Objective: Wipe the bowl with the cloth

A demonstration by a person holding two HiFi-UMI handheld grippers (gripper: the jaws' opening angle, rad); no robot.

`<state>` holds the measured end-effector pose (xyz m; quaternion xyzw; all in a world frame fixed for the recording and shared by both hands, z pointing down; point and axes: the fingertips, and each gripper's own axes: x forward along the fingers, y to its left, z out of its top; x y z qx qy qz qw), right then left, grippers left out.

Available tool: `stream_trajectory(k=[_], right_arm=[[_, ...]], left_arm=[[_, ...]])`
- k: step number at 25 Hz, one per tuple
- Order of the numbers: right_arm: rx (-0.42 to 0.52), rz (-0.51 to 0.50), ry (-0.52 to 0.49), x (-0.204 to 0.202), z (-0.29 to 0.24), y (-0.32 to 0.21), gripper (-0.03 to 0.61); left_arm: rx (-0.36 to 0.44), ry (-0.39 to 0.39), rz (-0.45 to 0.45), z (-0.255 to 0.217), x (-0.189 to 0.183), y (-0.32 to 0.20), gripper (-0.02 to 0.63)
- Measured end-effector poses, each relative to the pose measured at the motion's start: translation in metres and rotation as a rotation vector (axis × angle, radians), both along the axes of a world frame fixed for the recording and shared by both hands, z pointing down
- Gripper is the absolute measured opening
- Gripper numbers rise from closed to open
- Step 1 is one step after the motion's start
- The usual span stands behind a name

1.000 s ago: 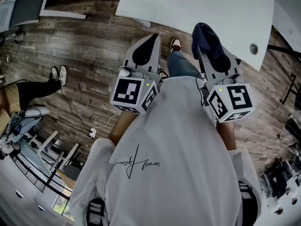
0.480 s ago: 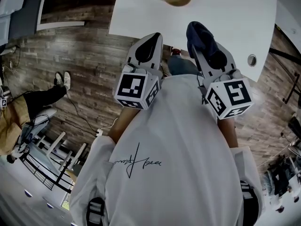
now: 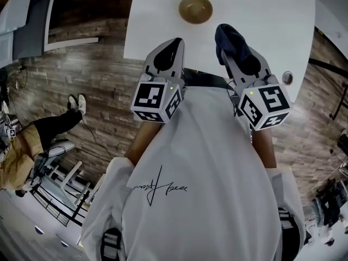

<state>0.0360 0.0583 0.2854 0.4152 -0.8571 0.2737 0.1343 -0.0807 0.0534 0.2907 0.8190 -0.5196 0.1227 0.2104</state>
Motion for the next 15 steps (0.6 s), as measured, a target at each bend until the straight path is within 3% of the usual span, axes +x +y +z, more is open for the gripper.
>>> stream_trajectory(k=[15], right_arm=[[-0.049,-0.019,0.070,0.002,0.020,-0.026,0.091]], left_arm=[[-0.008,-0.044,0.011,0.019,-0.026,-0.053,0.023]])
